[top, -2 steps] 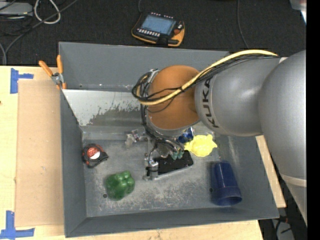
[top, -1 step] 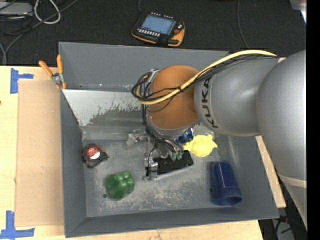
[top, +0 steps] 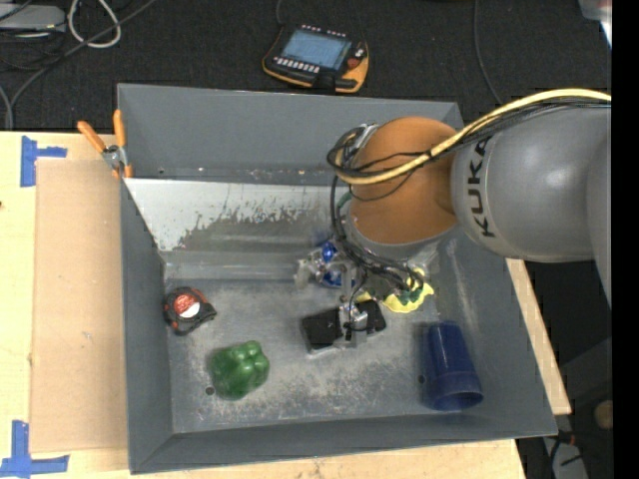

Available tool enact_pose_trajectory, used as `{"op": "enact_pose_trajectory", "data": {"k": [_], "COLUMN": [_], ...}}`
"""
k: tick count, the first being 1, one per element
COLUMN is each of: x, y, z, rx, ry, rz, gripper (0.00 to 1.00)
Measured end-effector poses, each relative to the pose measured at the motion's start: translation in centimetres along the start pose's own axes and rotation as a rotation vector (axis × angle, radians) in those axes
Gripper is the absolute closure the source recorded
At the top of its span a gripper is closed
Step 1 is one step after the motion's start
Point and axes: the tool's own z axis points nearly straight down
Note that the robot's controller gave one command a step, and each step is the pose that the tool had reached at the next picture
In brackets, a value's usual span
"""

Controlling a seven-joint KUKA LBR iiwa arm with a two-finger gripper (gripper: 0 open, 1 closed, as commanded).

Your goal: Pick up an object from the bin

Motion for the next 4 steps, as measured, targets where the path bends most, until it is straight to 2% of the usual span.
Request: {"op": "enact_pose_trajectory", "data": {"k": [1, 2, 3, 4], "x": [-3.7, -1.5, 3.1, 1.8], "y": [9.1, 3.5, 5.1, -2.4], "z": [5.2, 5.4, 7.1, 6.8], "rx": [-0.004, 0.000, -0.007, 0.004], "ry": [0.001, 0.001, 0.006, -0.004], "rz": [0.042, -0.103, 0.100, 0.109], "gripper": [0.00, 0.00, 0.00, 0.00]}}
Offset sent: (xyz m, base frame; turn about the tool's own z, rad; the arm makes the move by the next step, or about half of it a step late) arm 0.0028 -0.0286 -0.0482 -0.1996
